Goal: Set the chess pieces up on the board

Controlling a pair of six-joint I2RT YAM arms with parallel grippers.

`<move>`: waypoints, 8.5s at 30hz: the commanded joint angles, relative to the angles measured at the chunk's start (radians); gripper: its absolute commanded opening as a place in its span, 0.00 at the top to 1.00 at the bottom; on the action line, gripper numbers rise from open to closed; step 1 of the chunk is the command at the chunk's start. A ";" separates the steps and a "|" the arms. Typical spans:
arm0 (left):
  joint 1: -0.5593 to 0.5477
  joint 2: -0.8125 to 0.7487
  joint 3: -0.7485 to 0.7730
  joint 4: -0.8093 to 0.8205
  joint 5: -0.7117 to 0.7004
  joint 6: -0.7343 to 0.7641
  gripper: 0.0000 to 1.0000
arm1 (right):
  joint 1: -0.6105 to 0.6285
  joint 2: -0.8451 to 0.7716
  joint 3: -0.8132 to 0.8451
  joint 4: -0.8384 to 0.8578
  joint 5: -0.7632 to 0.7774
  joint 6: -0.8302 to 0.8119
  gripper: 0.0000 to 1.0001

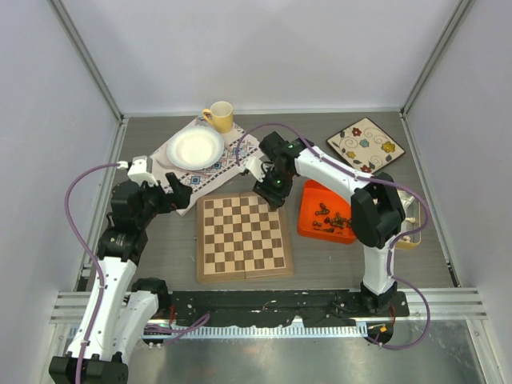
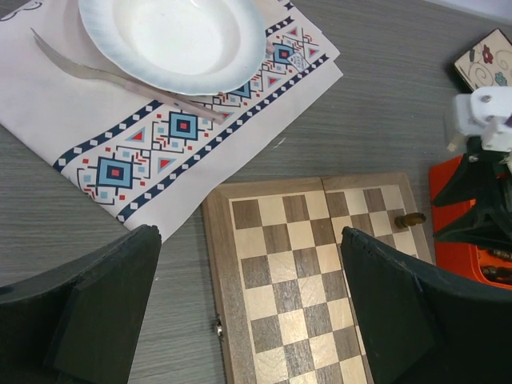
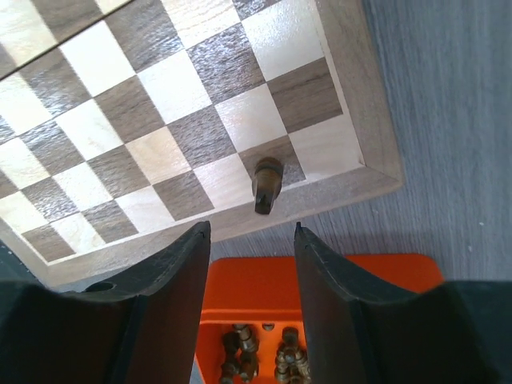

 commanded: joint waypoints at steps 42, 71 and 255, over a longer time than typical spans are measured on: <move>-0.005 0.012 -0.183 0.446 0.403 -0.536 0.00 | -0.532 -0.392 -0.605 0.427 -0.113 0.199 0.59; -0.005 0.018 -0.200 0.449 0.398 -0.539 0.01 | -0.500 -0.327 -0.648 0.466 0.002 0.159 0.63; -0.800 1.119 0.547 0.595 0.041 -0.368 0.53 | -0.732 -0.455 -0.515 0.232 -0.696 0.105 0.99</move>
